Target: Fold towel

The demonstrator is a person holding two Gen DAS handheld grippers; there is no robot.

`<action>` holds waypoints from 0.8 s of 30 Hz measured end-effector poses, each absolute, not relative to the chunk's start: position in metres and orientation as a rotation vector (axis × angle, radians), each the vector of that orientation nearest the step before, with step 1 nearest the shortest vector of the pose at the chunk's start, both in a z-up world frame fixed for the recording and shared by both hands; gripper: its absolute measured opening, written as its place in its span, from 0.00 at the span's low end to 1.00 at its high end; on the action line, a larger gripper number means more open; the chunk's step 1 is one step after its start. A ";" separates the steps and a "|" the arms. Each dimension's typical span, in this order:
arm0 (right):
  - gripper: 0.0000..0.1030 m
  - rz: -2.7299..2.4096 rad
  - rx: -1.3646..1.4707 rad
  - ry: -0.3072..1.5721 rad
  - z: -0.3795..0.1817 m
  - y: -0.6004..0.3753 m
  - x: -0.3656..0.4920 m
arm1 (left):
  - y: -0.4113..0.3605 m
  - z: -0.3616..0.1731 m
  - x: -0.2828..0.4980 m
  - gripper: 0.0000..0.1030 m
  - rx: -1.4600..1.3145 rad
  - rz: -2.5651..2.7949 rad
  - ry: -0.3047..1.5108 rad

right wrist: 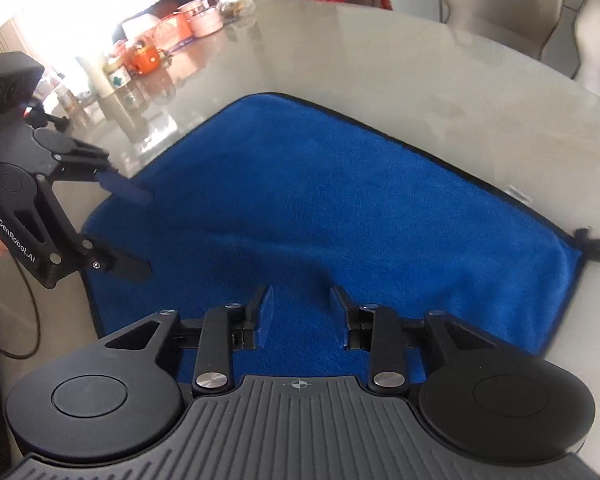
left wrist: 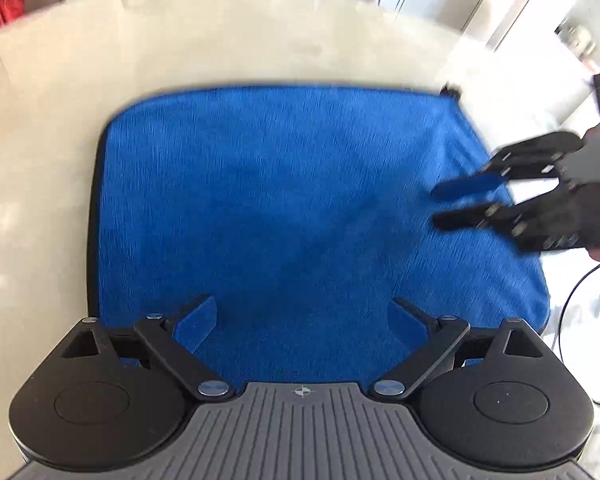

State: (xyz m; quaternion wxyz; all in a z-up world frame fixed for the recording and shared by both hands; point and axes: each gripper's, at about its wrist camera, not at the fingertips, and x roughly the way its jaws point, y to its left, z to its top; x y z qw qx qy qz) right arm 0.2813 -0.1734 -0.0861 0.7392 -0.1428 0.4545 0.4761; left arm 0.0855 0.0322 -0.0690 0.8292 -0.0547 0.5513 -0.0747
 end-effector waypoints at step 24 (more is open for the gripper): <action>0.43 0.898 -0.148 1.021 -0.081 -0.199 0.249 | 0.044 -0.077 0.155 0.94 0.035 -0.157 1.119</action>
